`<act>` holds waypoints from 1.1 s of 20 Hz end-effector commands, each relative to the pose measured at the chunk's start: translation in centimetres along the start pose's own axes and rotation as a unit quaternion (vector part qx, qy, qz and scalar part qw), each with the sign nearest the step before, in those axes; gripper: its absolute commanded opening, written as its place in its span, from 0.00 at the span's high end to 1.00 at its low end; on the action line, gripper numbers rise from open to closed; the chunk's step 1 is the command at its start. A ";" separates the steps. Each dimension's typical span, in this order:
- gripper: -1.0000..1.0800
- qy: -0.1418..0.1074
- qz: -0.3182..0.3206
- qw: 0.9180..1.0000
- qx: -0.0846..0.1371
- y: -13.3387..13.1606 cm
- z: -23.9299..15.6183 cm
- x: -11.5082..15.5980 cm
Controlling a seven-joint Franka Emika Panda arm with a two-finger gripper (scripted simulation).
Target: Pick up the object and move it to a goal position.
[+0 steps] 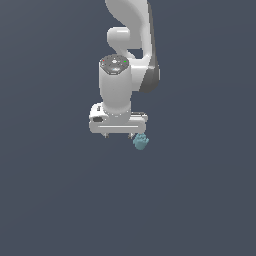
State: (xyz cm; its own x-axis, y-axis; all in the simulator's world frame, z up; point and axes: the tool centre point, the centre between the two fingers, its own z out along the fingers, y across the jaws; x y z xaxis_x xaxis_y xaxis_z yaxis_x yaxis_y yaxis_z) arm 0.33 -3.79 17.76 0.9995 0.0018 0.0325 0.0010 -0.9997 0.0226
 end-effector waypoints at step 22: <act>0.04 -0.012 -0.207 0.978 0.012 -9.0 5.5 -5.3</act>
State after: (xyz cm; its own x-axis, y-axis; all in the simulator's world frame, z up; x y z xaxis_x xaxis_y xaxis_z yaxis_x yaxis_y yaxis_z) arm -4.27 4.35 12.36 0.9274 0.3740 0.0040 0.3739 -0.9274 0.0076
